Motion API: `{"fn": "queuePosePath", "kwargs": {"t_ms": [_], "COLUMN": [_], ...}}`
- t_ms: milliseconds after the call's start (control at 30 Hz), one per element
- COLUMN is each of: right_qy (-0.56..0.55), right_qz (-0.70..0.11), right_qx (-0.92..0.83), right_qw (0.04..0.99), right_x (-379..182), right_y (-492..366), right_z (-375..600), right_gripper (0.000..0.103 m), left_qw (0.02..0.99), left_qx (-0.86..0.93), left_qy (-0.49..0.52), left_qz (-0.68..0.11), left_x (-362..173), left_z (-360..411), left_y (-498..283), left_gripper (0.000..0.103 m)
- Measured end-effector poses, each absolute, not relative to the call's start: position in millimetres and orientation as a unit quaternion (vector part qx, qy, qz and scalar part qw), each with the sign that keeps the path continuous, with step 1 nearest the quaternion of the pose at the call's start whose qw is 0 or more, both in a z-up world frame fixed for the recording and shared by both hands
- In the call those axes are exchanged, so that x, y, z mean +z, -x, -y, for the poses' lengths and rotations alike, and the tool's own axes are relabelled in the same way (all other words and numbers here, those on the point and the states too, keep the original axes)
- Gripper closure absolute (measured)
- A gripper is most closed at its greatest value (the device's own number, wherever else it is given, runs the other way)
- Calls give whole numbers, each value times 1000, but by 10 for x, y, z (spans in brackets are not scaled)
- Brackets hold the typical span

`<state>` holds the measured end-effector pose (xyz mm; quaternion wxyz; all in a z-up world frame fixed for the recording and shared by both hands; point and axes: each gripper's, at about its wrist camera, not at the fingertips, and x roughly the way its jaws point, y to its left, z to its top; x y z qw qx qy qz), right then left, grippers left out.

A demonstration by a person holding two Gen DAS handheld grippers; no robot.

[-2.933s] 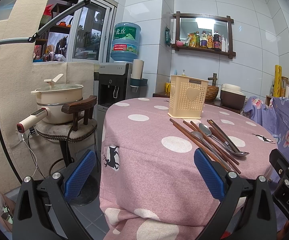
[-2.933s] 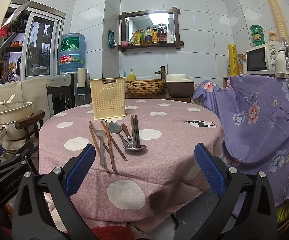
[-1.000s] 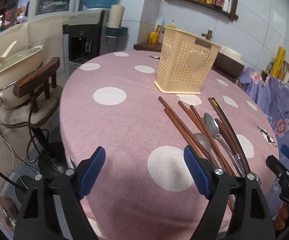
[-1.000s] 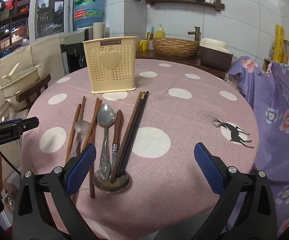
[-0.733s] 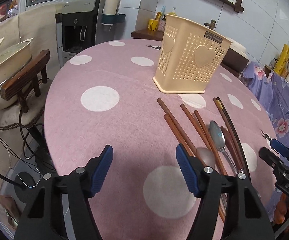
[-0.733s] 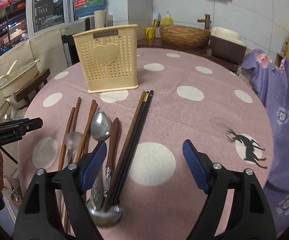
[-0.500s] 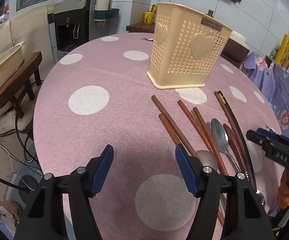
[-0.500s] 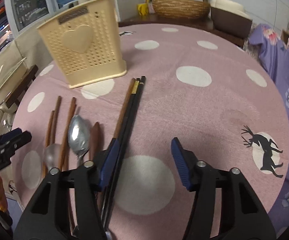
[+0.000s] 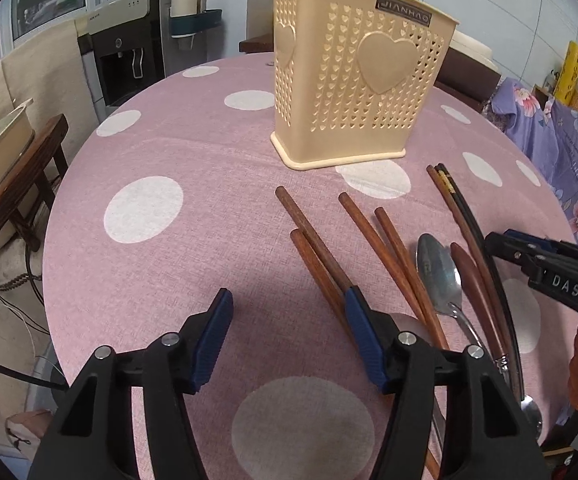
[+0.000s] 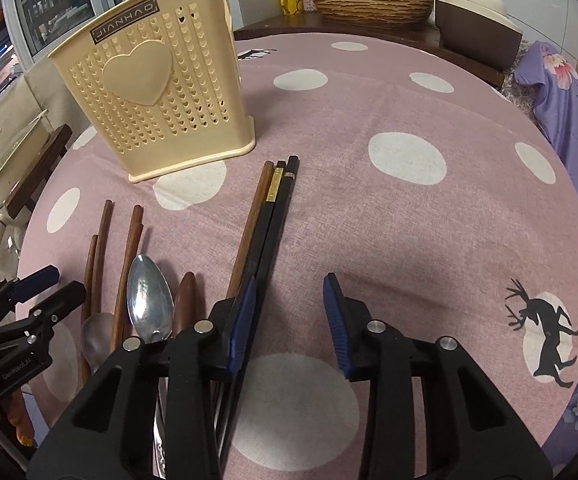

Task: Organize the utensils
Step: 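Move both tools down toward the chopsticks lying beside the beige basket, then grasp a black chopstick with the right tool while the left tool grasps a brown wooden chopstick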

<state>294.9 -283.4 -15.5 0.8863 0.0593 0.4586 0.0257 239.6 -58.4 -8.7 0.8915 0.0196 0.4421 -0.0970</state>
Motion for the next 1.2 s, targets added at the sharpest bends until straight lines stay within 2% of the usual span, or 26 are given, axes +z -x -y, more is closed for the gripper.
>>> {"fn": "queuePosePath", "kwargs": {"t_ms": [100, 233, 533, 767, 933, 1200], "right_qy": [-50, -47, -98, -106, -100, -85], "right_qz": [-464, -472, -461, -482, -480, -482], "right_qx": [21, 3, 22, 26, 8, -13], "right_qw": [884, 881, 881, 870, 871, 872], "right_x": [-139, -125, -51, -145, -156, -152], "right_y": [-2988, -3007, -3045, -3209, -3248, -3402], "right_z": [2843, 2947, 3002, 2919, 2986, 2938], "right_gripper": [69, 77, 78, 78, 80, 80], "left_qw": [892, 893, 884, 884, 886, 880], "left_qx": [-95, -88, -86, -86, -77, -74], "left_qy": [-21, -30, 20, 5, -22, -22], "left_qz": [-442, -440, -460, -460, -456, -469], "left_x": [-85, -67, -58, -107, -113, -100], "left_z": [589, 531, 371, 547, 536, 597], "left_y": [-2413, -2405, -2505, -2564, -2511, -2565], "left_gripper": [45, 46, 47, 47, 57, 57]}}
